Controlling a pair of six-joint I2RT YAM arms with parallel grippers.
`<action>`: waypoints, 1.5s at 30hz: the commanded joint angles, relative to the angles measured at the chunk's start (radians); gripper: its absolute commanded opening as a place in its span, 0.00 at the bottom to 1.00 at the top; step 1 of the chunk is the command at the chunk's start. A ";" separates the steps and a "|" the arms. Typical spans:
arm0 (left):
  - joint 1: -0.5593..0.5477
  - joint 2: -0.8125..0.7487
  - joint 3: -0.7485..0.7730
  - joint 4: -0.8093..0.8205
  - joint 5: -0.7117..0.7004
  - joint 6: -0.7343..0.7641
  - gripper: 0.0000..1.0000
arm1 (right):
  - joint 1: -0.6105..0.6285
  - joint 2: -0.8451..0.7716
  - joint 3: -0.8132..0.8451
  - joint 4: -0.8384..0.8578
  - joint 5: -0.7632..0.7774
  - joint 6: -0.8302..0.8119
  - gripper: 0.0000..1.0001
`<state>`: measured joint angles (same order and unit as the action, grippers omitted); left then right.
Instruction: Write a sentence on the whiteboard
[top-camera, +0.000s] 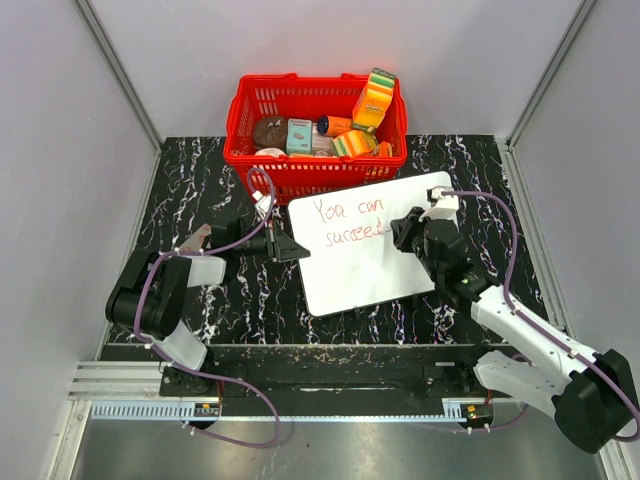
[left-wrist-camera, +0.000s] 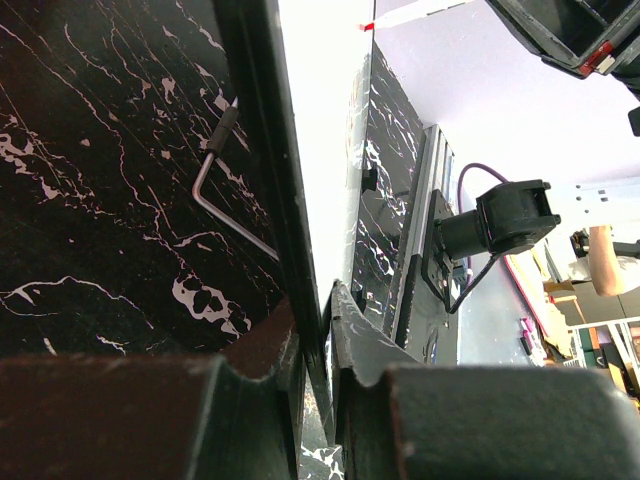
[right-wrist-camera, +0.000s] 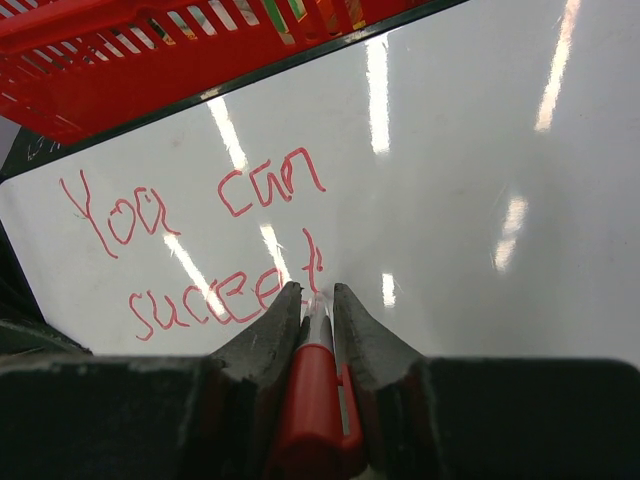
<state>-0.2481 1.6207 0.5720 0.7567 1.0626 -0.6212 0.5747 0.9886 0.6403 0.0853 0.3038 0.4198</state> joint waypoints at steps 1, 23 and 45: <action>-0.017 0.005 0.011 0.046 -0.006 0.086 0.00 | -0.007 -0.013 -0.008 -0.025 0.027 -0.010 0.00; -0.017 0.002 0.011 0.047 -0.006 0.086 0.00 | -0.007 -0.073 0.091 -0.024 0.077 -0.081 0.00; -0.017 0.004 0.011 0.047 -0.007 0.086 0.00 | -0.056 -0.015 0.113 -0.019 0.080 -0.092 0.00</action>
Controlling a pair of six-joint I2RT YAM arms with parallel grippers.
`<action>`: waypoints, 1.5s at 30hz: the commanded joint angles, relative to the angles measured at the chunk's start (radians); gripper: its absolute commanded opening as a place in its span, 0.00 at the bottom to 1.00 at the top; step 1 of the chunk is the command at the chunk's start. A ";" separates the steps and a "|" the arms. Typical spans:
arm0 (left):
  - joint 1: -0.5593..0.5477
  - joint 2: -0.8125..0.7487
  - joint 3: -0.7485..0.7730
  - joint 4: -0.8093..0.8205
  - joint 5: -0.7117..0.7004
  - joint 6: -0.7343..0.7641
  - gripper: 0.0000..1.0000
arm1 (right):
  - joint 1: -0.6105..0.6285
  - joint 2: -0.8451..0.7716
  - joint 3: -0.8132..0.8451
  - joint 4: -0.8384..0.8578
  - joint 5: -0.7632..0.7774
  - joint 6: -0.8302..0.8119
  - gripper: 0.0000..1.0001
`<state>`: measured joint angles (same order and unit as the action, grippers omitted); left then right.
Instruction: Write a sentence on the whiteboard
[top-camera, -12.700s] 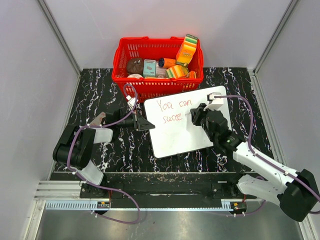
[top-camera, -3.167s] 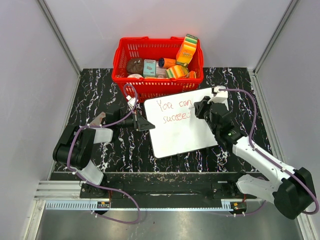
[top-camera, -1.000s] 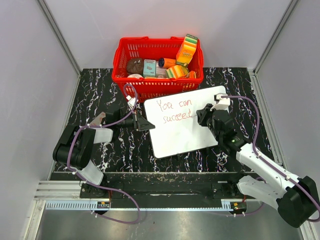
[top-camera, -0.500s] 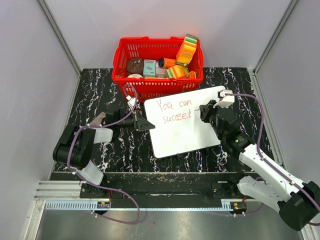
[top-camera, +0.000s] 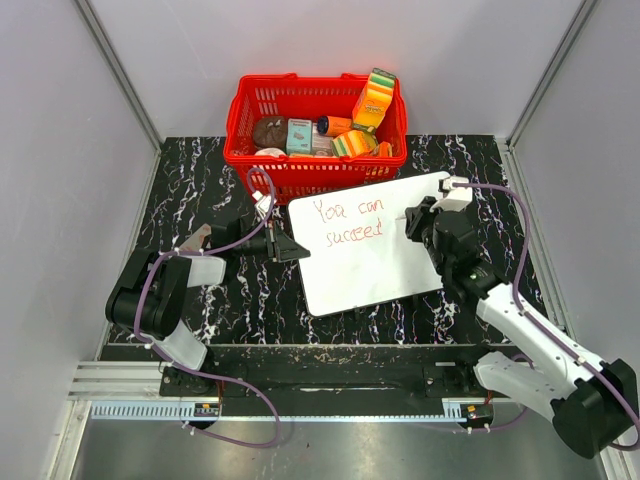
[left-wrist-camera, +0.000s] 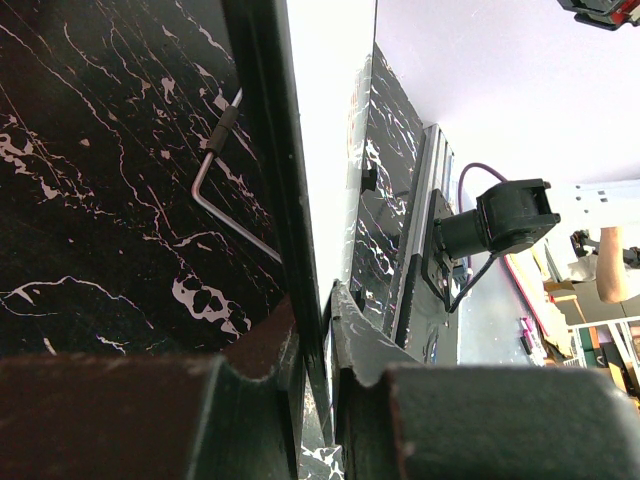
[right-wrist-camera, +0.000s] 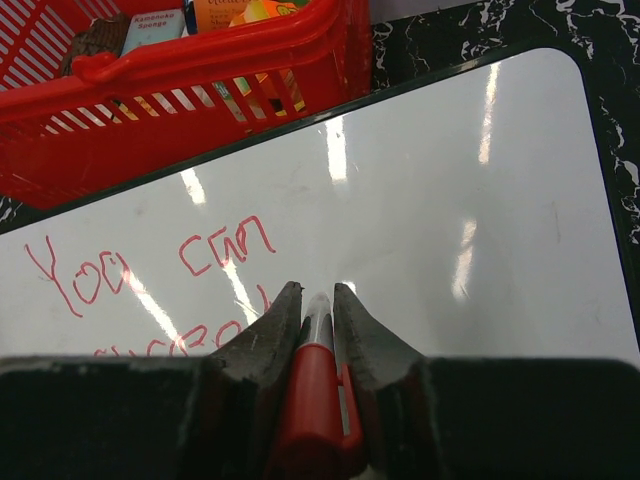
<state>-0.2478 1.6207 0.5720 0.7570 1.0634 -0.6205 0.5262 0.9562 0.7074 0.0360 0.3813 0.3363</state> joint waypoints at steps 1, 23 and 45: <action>-0.018 0.002 0.011 0.048 -0.008 0.087 0.00 | -0.009 0.024 0.046 0.031 0.004 -0.008 0.00; -0.018 0.005 0.011 0.047 -0.008 0.085 0.00 | -0.018 0.044 -0.006 0.053 -0.018 0.012 0.00; -0.018 0.004 0.011 0.047 -0.008 0.087 0.00 | -0.020 0.006 -0.072 0.001 -0.061 0.053 0.00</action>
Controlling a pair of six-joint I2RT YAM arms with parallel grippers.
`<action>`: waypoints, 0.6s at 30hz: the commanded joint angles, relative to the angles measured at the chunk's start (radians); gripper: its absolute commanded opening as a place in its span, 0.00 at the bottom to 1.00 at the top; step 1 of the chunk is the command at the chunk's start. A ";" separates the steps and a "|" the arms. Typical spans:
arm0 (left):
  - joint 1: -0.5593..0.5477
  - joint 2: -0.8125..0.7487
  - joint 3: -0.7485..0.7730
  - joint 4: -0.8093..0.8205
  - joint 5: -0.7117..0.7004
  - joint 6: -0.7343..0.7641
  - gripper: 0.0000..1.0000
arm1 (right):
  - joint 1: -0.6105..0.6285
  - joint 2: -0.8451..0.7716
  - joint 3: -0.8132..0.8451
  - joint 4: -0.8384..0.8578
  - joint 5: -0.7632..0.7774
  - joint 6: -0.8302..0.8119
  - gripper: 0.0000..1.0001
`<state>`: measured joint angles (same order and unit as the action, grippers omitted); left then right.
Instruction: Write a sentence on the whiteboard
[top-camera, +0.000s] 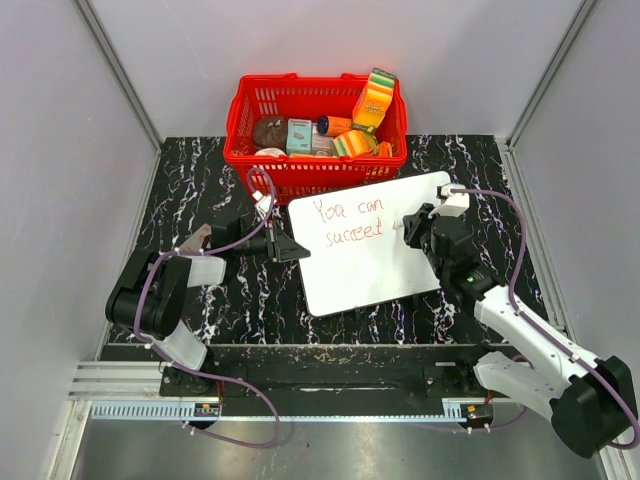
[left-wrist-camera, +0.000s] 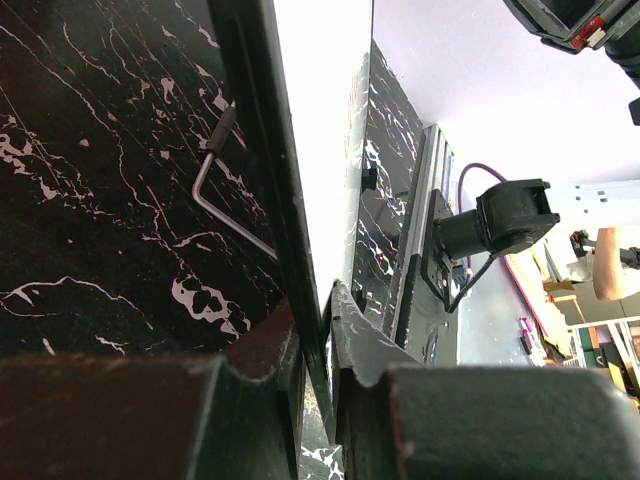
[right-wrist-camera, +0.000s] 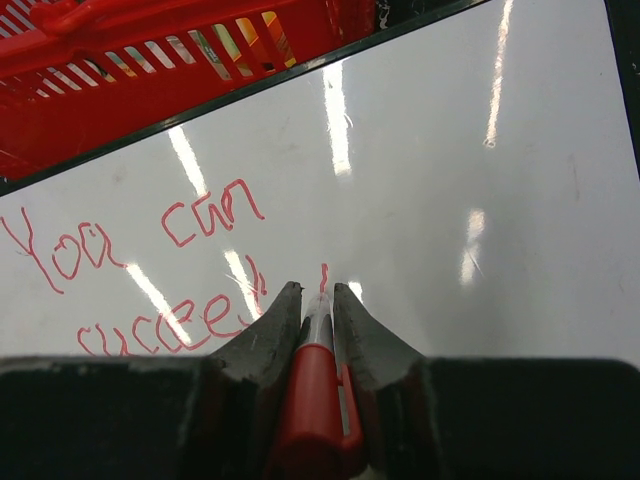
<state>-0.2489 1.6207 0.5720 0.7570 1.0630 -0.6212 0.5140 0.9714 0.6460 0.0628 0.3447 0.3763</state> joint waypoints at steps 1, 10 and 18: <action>-0.016 0.004 0.011 0.048 -0.008 0.087 0.00 | -0.008 -0.010 -0.011 -0.026 -0.026 0.013 0.00; -0.016 0.004 0.011 0.048 -0.006 0.087 0.00 | -0.008 -0.005 -0.008 -0.027 -0.015 0.010 0.00; -0.016 0.004 0.011 0.047 -0.005 0.087 0.00 | -0.008 0.013 0.037 -0.006 0.019 -0.005 0.00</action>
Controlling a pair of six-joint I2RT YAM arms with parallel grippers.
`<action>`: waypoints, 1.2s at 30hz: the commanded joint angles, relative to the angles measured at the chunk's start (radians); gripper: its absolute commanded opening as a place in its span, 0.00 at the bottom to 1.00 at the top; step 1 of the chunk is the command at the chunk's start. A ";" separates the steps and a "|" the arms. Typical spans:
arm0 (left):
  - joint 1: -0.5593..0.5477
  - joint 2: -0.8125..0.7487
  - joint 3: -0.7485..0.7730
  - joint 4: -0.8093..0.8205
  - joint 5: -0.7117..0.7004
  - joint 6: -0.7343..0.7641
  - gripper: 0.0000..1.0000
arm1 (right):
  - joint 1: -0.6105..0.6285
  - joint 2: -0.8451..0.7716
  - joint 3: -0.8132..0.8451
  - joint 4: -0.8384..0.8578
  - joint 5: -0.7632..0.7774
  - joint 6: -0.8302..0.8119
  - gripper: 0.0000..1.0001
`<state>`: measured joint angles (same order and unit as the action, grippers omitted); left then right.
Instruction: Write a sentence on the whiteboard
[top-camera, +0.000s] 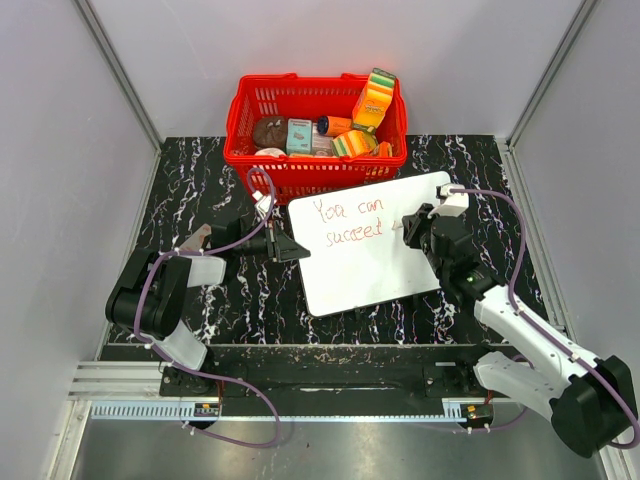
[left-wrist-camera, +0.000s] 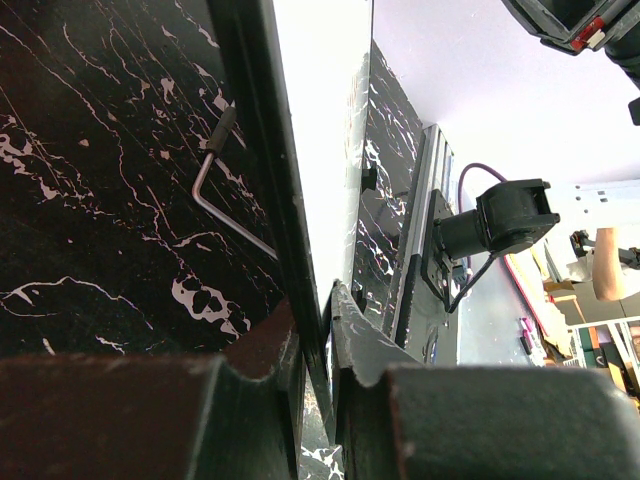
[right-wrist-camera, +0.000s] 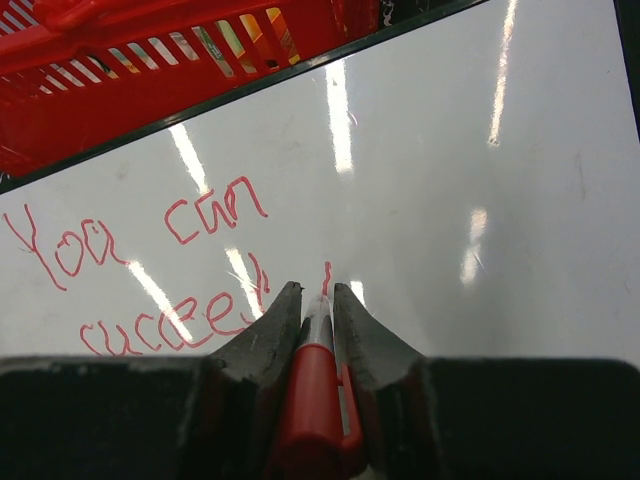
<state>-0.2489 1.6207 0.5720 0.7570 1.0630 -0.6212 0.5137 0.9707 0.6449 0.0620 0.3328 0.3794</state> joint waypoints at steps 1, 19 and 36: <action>-0.016 0.004 0.011 0.048 -0.006 0.086 0.00 | -0.007 0.020 0.044 -0.002 0.034 -0.010 0.00; -0.016 0.005 0.011 0.048 -0.005 0.084 0.00 | -0.014 0.065 0.108 0.018 0.074 -0.042 0.00; -0.016 0.004 0.009 0.050 -0.006 0.086 0.00 | -0.029 0.046 0.062 -0.004 0.061 -0.025 0.00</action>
<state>-0.2489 1.6207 0.5720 0.7570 1.0637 -0.6212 0.4942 1.0306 0.7124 0.0628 0.3817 0.3557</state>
